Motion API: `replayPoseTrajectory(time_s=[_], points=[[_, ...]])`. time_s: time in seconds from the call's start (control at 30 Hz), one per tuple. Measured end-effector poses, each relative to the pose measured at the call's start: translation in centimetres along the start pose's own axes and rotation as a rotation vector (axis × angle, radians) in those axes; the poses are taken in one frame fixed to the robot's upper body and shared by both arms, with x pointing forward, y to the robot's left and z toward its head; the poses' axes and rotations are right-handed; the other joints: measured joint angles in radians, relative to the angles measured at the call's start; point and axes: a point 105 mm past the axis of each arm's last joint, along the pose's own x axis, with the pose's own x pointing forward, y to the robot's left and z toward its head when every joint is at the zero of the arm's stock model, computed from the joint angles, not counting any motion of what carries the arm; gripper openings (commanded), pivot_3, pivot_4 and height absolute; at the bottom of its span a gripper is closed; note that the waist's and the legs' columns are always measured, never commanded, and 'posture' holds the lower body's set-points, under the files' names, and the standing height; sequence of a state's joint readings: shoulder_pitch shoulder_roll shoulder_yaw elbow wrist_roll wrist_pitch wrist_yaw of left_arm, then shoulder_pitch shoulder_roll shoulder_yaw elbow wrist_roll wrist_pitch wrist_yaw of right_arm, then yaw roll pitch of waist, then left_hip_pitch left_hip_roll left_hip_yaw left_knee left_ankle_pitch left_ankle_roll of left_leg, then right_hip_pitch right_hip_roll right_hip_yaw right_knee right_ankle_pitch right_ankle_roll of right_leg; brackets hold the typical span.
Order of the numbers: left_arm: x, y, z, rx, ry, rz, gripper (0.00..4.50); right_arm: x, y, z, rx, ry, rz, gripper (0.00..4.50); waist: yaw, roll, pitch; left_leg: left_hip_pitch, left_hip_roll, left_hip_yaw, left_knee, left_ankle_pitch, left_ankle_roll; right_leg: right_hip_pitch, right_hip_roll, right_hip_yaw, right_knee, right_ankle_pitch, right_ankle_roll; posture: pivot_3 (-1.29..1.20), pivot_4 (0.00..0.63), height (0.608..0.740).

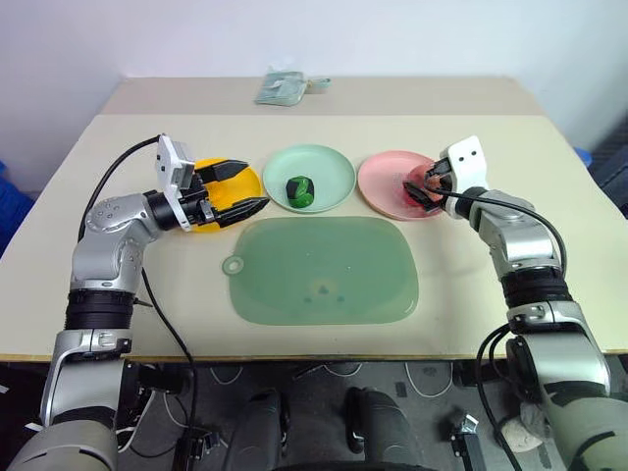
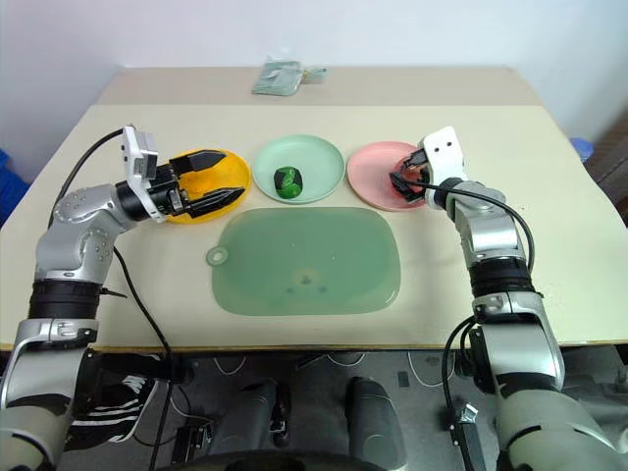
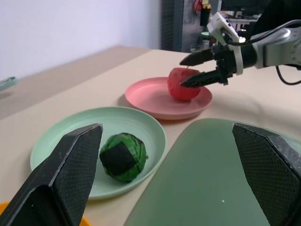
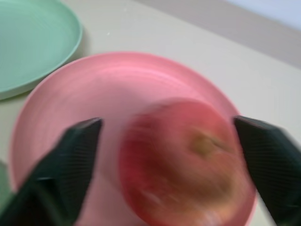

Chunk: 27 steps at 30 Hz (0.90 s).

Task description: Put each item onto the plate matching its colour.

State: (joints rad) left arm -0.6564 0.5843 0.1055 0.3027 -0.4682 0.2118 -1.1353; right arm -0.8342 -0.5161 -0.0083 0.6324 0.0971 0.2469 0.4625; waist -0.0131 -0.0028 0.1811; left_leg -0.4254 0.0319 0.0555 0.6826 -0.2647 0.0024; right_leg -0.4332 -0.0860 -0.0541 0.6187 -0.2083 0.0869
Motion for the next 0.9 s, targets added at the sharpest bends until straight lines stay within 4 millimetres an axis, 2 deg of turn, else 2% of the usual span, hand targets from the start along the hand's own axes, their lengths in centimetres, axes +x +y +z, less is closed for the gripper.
replayPoseTrajectory(time_s=[0.2, 0.23, 0.3, 0.4, 0.5, 0.63, 0.77, 0.9], points=[[-0.1, -0.5, 0.0, 0.010, -0.001, -0.001, 4.50, -0.5, 0.5, 3.1, -0.019, -0.150, 0.074, 4.49, -0.001, 0.000, 0.000, 0.000, 0.000, 0.000, -0.001, 0.000, 0.000, 0.000, 0.000, 0.000, 0.000, 0.000, 0.000, 0.00, 0.150, 0.740], [-0.1, -0.7, 0.0, 0.010, 0.000, -0.003, 4.50, -1.2, 1.0, 3.9, -0.007, -0.202, 0.122, 4.49, -0.001, 0.000, 0.000, 0.000, 0.000, 0.000, -0.001, 0.000, 0.000, 0.000, 0.000, 0.000, 0.000, 0.000, 0.000, 0.00, 0.150, 0.740], [-0.4, -1.0, -0.4, -0.007, 0.001, -0.004, 4.50, -3.7, 3.6, 5.9, 0.005, -0.345, 0.310, 4.49, 0.003, 0.000, 0.000, 0.000, 0.001, -0.002, -0.002, 0.000, 0.000, 0.000, 0.000, 0.000, 0.001, 0.000, 0.000, 0.00, 0.150, 0.740], [-0.5, -1.4, -0.5, -0.016, 0.000, -0.011, 4.50, -7.2, 6.7, 7.4, 0.059, -0.436, 0.536, 4.49, 0.005, 0.000, 0.000, 0.000, 0.001, -0.002, -0.001, 0.000, 0.000, 0.000, -0.001, -0.001, 0.001, 0.000, 0.001, 0.00, 0.150, 0.740], [-0.7, -1.6, -0.5, -0.016, 0.000, -0.018, 4.50, -10.3, 8.1, 6.9, 0.022, -0.411, 0.660, 4.49, 0.009, 0.000, 0.000, 0.001, 0.000, -0.001, 0.000, 0.000, 0.000, 0.002, -0.001, -0.001, -0.001, 0.000, 0.000, 0.00, 0.150, 0.740], [-1.2, -1.8, -0.8, -0.022, 0.009, -0.045, 4.50, -13.9, 9.4, 3.9, -0.016, -0.265, 0.784, 4.49, 0.020, 0.000, 0.000, 0.002, 0.001, -0.001, 0.001, 0.000, 0.000, 0.002, -0.001, -0.001, -0.002, -0.002, -0.004, 0.00, 0.150, 0.740], [-0.8, -2.6, -1.5, -0.031, 0.014, -0.091, 4.50, -15.6, 10.2, 2.9, -0.028, -0.221, 0.796, 4.49, 0.023, 0.000, 0.000, 0.002, 0.000, -0.001, 0.001, 0.000, 0.000, 0.002, -0.001, 0.000, -0.002, -0.002, -0.004, 0.00, 0.150, 0.740], [-0.7, -2.8, -2.3, -0.054, 0.014, -0.112, 4.50, -16.4, 10.2, 2.4, -0.023, -0.190, 0.746, 4.49, 0.026, 0.000, 0.000, 0.002, 0.000, -0.001, 0.001, 0.000, 0.000, 0.002, -0.001, -0.001, -0.002, -0.002, -0.004, 0.00, 0.150, 0.740]])
